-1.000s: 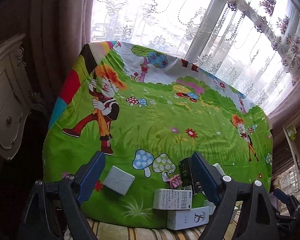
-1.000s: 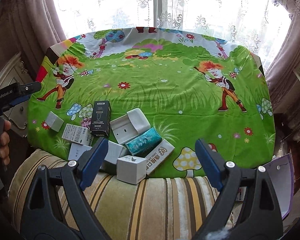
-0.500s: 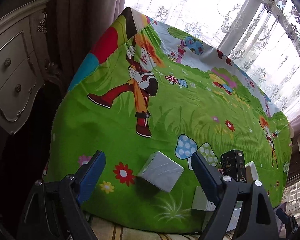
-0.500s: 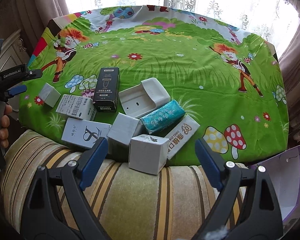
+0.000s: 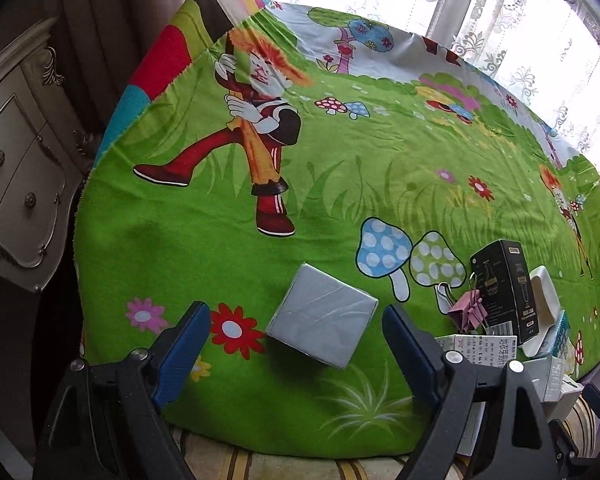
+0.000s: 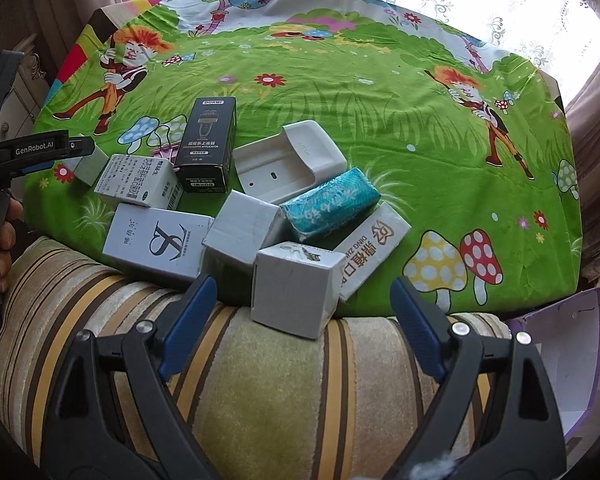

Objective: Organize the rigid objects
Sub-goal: 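Grasp the silver cube box with left tool while right tool grasps a white cube box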

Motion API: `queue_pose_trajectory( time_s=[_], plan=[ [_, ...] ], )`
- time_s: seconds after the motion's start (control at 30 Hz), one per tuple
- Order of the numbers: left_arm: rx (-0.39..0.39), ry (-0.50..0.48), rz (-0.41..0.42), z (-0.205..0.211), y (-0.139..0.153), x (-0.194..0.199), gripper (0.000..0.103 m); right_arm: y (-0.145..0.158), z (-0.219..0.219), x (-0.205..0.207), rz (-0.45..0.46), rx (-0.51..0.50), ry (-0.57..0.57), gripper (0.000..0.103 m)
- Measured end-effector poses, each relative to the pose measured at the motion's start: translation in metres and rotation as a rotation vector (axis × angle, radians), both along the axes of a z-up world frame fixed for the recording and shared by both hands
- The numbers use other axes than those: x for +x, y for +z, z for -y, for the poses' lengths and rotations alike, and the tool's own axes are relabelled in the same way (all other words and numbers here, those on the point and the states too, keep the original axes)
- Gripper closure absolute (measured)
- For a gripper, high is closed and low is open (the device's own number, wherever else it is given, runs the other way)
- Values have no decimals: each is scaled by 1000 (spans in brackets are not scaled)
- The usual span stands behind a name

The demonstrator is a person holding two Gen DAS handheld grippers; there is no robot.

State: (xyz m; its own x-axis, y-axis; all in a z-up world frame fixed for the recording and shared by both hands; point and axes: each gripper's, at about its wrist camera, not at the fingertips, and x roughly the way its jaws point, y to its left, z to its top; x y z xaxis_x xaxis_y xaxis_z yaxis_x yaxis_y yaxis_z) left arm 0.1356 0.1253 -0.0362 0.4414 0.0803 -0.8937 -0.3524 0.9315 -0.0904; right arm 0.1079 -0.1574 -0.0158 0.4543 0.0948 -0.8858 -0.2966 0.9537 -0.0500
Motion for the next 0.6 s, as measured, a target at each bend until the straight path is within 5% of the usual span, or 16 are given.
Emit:
queue_pose_trajectory(
  time_s=[0.1, 0.17, 0.3, 0.47, 0.6],
  plan=[
    [25, -7, -13, 2, -4, 2, 18, -5, -2, 3, -22, -7, 0, 13],
    [33, -14, -25, 4, -7, 4, 35, -11, -2, 6, -41, -13, -1, 13],
    [29, -29, -29, 6, -10, 4, 50, -13, 2, 9, -54, -1, -21, 22],
    [20, -23, -4, 5, -8, 1, 52, -20, 6, 12, -96, 27, -31, 47],
    [16, -10, 34, 2, -2, -5, 52, -17, 8, 10, -84, 45, -34, 49]
  ],
)
